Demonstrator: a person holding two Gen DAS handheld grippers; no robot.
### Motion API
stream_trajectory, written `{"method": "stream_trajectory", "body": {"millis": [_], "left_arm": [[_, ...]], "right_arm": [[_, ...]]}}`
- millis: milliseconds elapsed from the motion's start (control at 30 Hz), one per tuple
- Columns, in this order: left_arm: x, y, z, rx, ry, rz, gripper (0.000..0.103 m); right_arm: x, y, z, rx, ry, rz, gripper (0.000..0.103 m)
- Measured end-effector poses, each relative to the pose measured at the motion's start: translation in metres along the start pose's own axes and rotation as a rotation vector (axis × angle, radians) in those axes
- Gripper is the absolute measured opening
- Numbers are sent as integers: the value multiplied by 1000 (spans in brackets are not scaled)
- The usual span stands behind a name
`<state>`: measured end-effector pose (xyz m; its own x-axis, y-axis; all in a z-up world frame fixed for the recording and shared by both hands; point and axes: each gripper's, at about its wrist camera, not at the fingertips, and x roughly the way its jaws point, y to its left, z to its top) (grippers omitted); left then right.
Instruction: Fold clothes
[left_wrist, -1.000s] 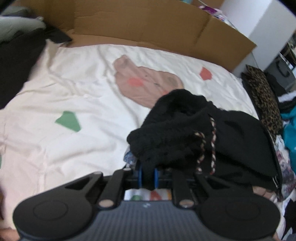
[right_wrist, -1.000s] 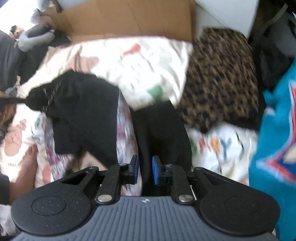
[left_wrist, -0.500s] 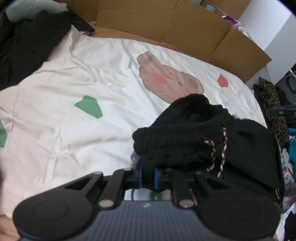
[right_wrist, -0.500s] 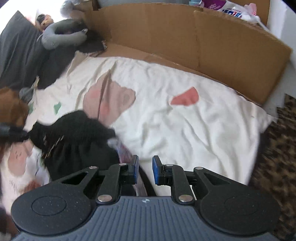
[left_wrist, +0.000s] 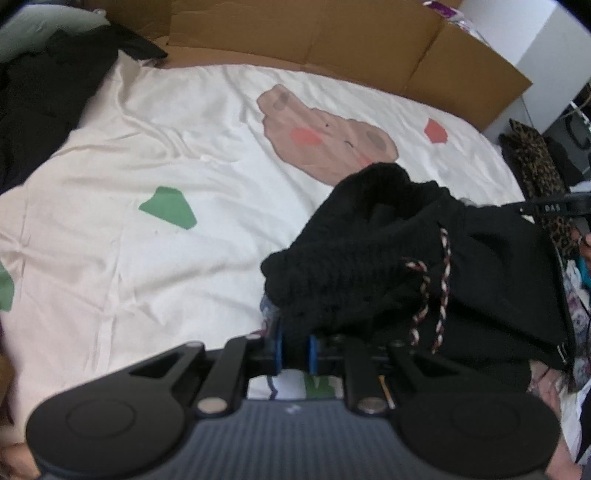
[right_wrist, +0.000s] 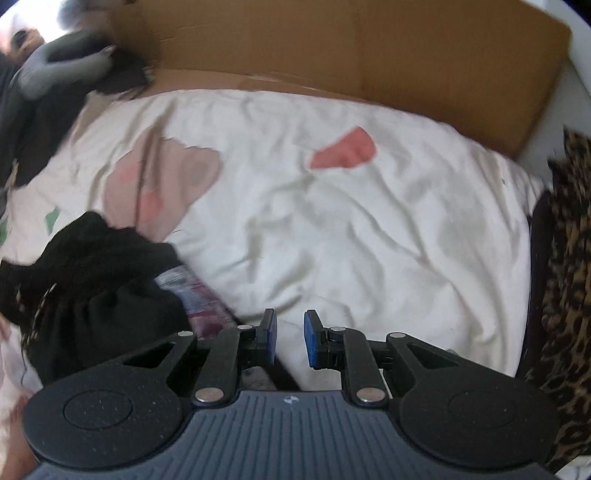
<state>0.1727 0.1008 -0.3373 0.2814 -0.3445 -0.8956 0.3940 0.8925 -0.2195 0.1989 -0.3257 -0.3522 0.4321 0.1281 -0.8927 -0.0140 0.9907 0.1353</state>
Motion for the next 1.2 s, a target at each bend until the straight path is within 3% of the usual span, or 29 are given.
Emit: {"method": "stream_trajectory", "body": {"millis": [267, 467, 567, 667, 800, 967, 1200], "left_arm": [[3, 0, -4, -59, -19, 11, 14], [10, 7, -13, -116, -17, 7, 15], [13, 7, -15, -111, -15, 4, 15], [12, 7, -16, -106, -15, 2, 15], [13, 7, -16, -106, -14, -1, 15], [11, 8, -18, -109, -19, -6, 15], [11, 10, -19, -112, -20, -10, 15]], "right_arm": [[33, 22, -3, -65, 54, 40, 17], [27, 40, -8, -105, 113, 75, 17], [17, 46, -4, -169, 70, 69, 18], [13, 36, 8, -108, 22, 89, 26], [32, 43, 19, -129, 22, 64, 27], [42, 59, 13, -117, 34, 124, 28], [14, 73, 0, -138, -42, 222, 28]]}}
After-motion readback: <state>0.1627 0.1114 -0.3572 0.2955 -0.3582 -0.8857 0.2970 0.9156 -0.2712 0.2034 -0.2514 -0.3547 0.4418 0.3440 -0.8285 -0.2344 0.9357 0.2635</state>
